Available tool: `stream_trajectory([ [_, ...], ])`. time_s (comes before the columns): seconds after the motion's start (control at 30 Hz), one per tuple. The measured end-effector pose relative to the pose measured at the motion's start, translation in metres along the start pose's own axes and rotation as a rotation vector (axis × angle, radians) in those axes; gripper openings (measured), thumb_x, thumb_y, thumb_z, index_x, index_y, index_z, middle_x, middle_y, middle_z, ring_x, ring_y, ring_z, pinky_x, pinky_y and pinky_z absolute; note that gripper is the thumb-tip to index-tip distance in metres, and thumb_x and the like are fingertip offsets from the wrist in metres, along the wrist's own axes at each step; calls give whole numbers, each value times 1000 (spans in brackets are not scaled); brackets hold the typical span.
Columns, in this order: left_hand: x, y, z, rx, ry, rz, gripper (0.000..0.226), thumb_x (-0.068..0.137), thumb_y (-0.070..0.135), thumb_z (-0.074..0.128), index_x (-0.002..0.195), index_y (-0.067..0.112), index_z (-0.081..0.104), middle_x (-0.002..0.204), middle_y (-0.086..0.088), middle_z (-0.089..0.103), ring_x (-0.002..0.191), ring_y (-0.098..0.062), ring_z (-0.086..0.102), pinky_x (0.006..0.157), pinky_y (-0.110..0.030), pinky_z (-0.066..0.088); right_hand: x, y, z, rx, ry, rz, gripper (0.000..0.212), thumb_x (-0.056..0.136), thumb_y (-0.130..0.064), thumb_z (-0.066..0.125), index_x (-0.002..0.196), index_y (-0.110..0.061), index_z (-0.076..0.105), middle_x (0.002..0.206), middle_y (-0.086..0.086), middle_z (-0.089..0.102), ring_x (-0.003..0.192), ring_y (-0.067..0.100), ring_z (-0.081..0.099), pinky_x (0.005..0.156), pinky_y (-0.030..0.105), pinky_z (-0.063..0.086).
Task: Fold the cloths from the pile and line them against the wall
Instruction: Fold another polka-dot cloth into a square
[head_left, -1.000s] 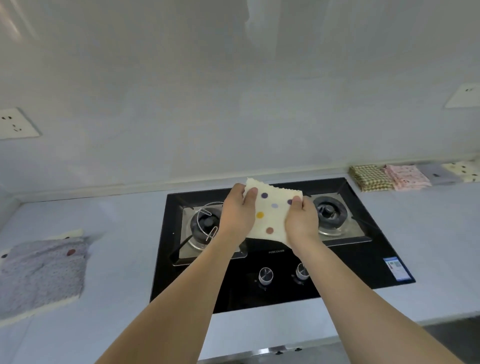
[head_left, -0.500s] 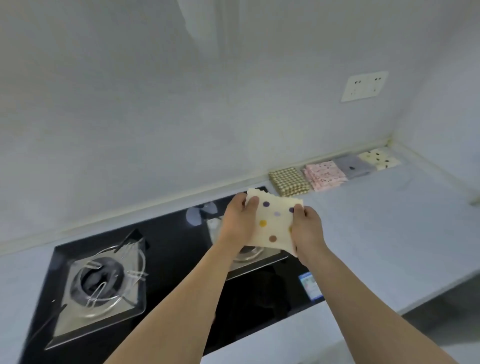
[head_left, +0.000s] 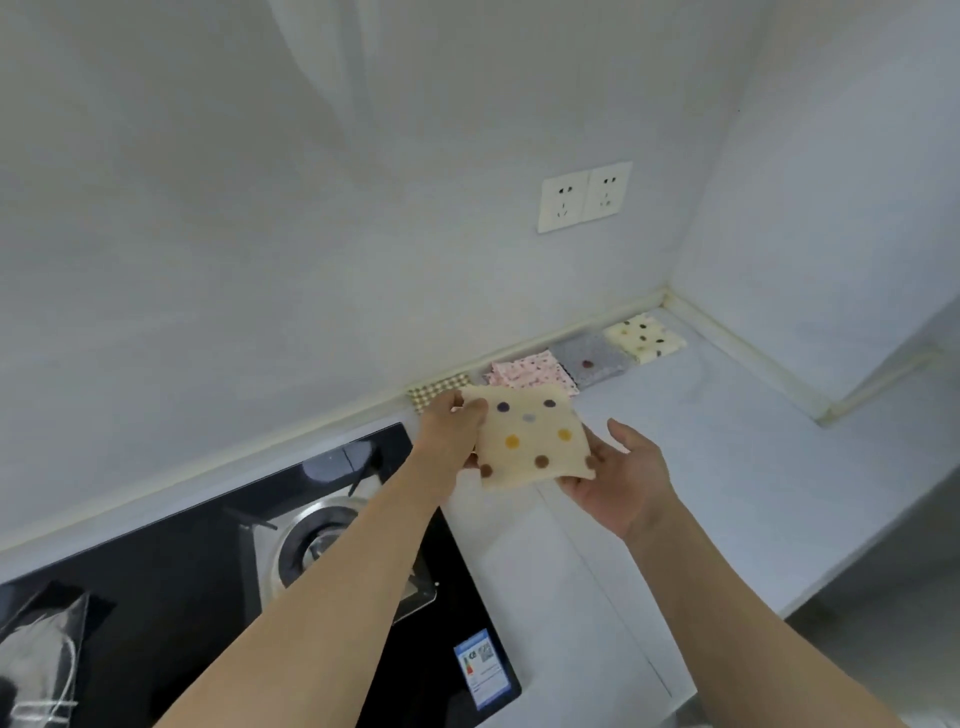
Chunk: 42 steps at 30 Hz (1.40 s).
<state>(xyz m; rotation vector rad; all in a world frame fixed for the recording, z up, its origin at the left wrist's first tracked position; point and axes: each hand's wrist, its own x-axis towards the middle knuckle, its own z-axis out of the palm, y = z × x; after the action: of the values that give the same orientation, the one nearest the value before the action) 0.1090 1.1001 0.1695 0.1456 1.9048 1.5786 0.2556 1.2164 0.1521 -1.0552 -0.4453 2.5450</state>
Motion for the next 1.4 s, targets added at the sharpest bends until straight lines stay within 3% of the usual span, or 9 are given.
stream_trajectory([
  [0.17, 61, 11, 82, -23, -75, -56, 19, 94, 5, 47, 112, 9, 53, 95, -7, 66, 74, -22, 68, 44, -27, 52, 54, -78, -24, 218, 117, -80, 41, 96, -23, 44, 131, -1, 47, 117, 20, 56, 91, 34, 64, 95, 42, 48],
  [0.33, 139, 24, 173, -24, -80, -107, 16, 92, 3, 46, 106, 8, 52, 101, -12, 66, 74, -25, 69, 47, -30, 55, 124, -165, -34, 263, 177, -144, 34, 97, -20, 42, 125, -2, 49, 119, 17, 57, 78, 29, 63, 71, 44, 52],
  [0.47, 196, 37, 241, -47, -89, -138, 11, 93, -1, 44, 93, 8, 51, 86, -9, 64, 60, -20, 66, 42, -27, 52, 175, -227, -38, 247, 177, -230, 21, 91, -10, 39, 98, -3, 57, 107, 14, 60, 95, 32, 63, 93, 47, 51],
  [0.63, 261, 41, 305, -43, -67, -149, 18, 93, -1, 48, 81, 11, 49, 82, -8, 64, 54, -18, 65, 40, -25, 50, 240, -281, -46, 293, 266, -306, 12, 87, -5, 41, 90, -6, 53, 89, 7, 54, 77, 25, 56, 87, 35, 52],
  [0.77, 301, 38, 333, -47, -29, -152, 17, 93, 0, 49, 82, 12, 53, 82, -6, 64, 60, -19, 66, 44, -26, 53, 285, -311, -61, 239, 315, -314, 23, 86, -9, 44, 104, -7, 59, 111, 11, 60, 87, 26, 56, 84, 32, 52],
  [0.97, 334, 19, 341, -5, 19, -208, 17, 90, -1, 53, 77, 10, 56, 74, -11, 55, 68, -27, 54, 65, -36, 49, 318, -322, -84, -88, 517, -239, 44, 98, -22, 42, 142, -16, 46, 149, 2, 41, 139, 18, 35, 117, 35, 22],
  [1.13, 314, 9, 330, 266, 59, -7, 15, 93, 11, 45, 99, 16, 57, 81, -4, 59, 70, -20, 54, 64, -29, 43, 306, -296, -95, -327, 608, -277, 42, 97, -19, 39, 137, -7, 48, 139, 17, 49, 131, 36, 43, 106, 46, 36],
  [1.23, 281, 3, 314, 451, 46, 190, 15, 99, 20, 42, 108, 23, 54, 100, 4, 59, 85, -12, 57, 74, -25, 40, 288, -271, -88, -419, 597, -367, 32, 96, -21, 37, 125, -21, 50, 121, -2, 51, 114, 21, 48, 88, 35, 42],
  [1.4, 240, -18, 262, 778, 54, 520, 35, 98, 18, 44, 132, 12, 49, 131, -6, 52, 122, -21, 46, 99, -30, 36, 249, -219, -63, -728, 443, -527, 38, 96, -17, 39, 131, -26, 47, 135, -9, 47, 127, 12, 43, 101, 30, 35],
])
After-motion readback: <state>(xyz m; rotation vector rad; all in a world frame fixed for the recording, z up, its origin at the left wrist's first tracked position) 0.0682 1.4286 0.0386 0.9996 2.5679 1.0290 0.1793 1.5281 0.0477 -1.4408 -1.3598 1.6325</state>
